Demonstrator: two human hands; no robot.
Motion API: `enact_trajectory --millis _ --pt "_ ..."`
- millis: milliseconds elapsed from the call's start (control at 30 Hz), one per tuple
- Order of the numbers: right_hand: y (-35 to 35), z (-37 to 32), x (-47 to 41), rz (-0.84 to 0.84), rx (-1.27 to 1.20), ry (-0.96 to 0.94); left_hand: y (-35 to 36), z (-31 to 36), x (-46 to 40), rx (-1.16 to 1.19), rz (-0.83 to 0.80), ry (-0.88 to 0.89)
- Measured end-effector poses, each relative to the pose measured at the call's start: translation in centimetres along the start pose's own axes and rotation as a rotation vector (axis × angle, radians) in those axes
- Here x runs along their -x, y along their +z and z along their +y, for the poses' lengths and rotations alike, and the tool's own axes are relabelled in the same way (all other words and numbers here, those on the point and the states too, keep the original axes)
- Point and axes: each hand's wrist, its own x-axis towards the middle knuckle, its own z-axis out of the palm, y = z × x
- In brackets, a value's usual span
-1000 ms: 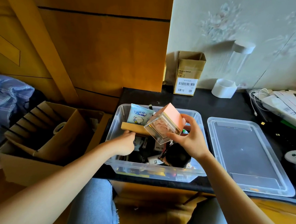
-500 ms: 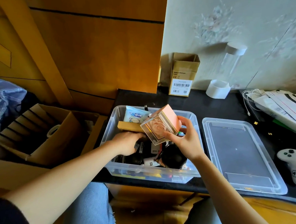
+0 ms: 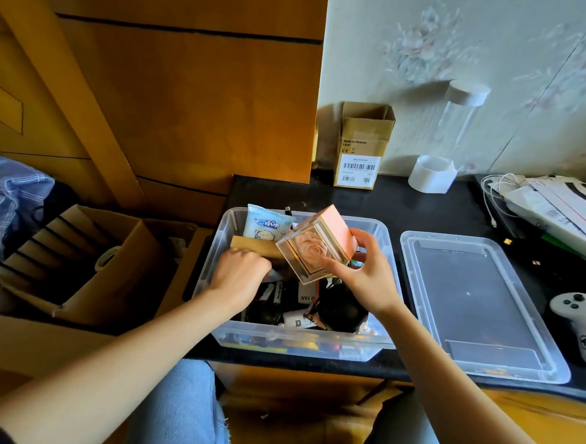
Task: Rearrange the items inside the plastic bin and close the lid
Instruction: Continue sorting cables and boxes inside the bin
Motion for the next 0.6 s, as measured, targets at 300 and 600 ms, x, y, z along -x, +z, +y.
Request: enact_trajectory --millis 300,600 --pt "0.1 0.1 0.0 -0.026 -0.002 0.004 -0.5 0.4 0.8 -0.166 -0.016 -0.074" --pt "0.2 0.0 0.1 -0.024 -0.001 0.017 0.3 0.5 0.3 0.228 -0.167 -0.19"
